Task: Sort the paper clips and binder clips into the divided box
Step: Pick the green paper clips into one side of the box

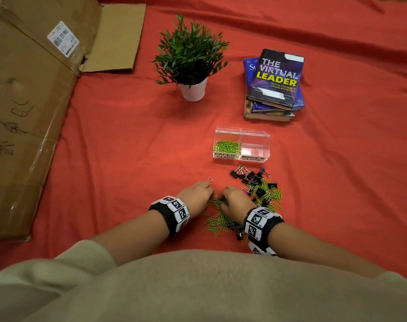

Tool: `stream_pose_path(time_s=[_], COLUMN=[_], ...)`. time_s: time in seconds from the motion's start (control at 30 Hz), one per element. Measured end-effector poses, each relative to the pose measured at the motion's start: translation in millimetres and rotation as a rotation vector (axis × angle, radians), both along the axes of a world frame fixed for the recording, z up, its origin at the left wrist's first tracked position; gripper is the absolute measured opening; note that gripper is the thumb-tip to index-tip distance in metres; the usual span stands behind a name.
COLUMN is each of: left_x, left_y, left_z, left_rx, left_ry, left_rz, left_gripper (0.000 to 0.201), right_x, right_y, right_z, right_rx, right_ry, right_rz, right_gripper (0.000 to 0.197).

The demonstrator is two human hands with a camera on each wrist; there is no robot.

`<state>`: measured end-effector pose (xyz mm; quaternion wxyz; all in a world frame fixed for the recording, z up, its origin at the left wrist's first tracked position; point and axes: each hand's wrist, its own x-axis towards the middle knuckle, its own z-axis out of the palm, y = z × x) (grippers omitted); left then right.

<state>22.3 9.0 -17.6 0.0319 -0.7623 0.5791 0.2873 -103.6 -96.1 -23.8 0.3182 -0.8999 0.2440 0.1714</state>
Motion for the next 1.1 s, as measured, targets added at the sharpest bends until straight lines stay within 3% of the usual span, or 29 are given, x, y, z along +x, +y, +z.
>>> stream_pose_path(time_s=[0.2,0.37,0.67,0.9,0.97,1.1], left_x=[-2,-7,-7,-8,-8,-6], left_y=[-5,-8,-13,-19,-19,-20], left_z=[3,5,8,10,9,9], left_rx=[0.011,0.026,0.089,0.113,0.106,0.091], left_ry=[-0.048,-0.118,-0.119,-0.140,-0.153,-0.129], left_rz=[-0.010,-0.046,-0.064,-0.123,-0.148,-0.153], left_gripper=[0.017,0.019,0.024,0.029,0.030,0.029], right_x=[2,8,50,97,104,103], right_y=[-3,-19,-97,-127,-122,-110], right_z=[3,9,66,67,56,42], right_rx=[0.072,0.255,0.427,0.258,0.116,-0.066], right_ry=[-0.004,0.019,-0.141,-0.238,-0.221,-0.137], right_rz=[-0.073,-0.236,-0.465,-0.482,-0.425,-0.225], right_gripper=[0.018,0.011,0.004,0.014,0.005,0.018])
